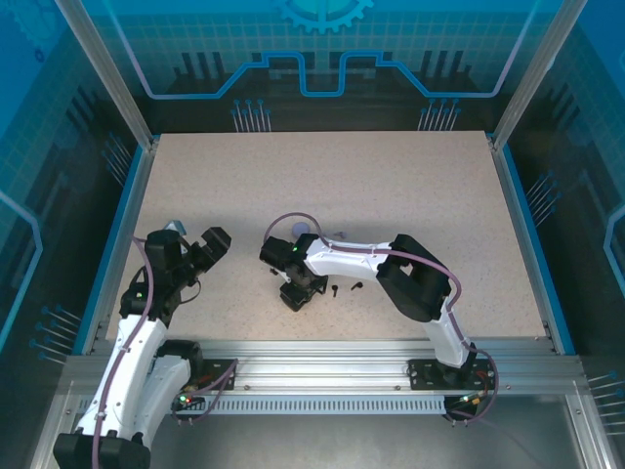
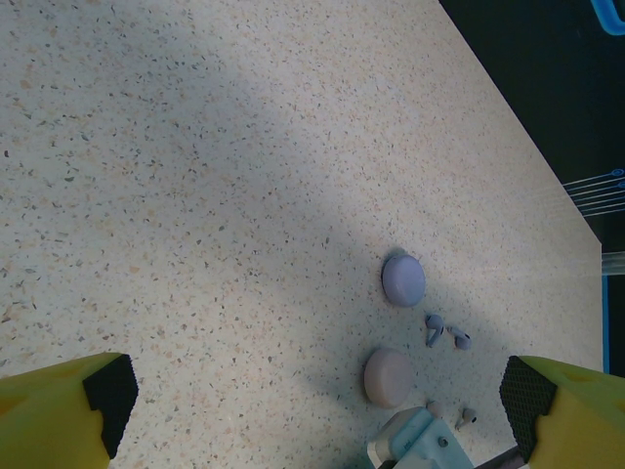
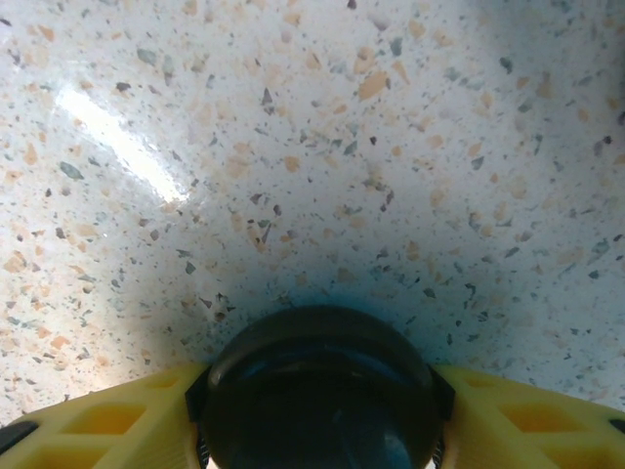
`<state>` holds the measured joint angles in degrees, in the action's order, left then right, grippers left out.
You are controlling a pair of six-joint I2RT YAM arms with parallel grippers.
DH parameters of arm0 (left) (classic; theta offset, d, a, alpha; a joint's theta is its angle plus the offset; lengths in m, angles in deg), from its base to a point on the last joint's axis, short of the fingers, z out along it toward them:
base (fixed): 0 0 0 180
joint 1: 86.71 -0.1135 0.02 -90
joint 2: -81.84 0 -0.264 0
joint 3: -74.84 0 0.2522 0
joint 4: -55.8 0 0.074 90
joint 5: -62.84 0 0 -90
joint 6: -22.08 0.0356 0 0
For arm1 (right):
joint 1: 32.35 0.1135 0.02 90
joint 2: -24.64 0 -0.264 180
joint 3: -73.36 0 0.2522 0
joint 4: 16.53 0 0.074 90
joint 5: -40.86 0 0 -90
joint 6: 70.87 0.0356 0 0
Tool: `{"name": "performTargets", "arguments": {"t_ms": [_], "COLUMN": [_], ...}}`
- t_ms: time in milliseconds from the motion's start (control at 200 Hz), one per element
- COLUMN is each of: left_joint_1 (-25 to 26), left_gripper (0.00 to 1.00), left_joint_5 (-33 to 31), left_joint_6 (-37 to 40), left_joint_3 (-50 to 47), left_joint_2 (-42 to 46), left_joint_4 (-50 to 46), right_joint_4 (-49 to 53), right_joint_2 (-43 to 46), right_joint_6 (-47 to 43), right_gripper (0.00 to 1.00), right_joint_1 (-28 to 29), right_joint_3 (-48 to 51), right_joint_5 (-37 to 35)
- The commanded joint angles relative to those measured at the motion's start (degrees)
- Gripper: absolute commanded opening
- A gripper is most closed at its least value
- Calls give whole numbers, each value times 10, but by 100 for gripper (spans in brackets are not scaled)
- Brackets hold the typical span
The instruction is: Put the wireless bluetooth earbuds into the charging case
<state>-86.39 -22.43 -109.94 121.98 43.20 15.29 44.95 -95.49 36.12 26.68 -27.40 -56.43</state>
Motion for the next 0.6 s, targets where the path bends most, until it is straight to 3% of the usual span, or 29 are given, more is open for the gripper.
{"name": "performTargets", "arguments": {"t_ms": [0,130,235,345,595], "left_joint_1": [-1,-1,-1,-1,0], "left_gripper": [99,99,99,99,99], "left_joint_5": [-3,-3,0,17,116], "left_joint_6": [8,8,8,13,18], "left_joint_3": [18,17,16,14,0], "left_joint_2": [0,0,0,-1,-20], "left_joint_4": [-7,-8,-9,-10,10], "right_joint_4": [-34,-40,-52,-82,-158], "right_joint_2": [-33,-29,-20,10,115], "right_joint_6": [-23,-30,-30,-30,-58], "right_gripper": [60,59,51,49,47], "right_joint_1": [-15,-15,-14,-15,-29], "right_joint_3": [4,2,11,40,128], "right_joint_5": [-40,-41,-36,-43,-38]}}
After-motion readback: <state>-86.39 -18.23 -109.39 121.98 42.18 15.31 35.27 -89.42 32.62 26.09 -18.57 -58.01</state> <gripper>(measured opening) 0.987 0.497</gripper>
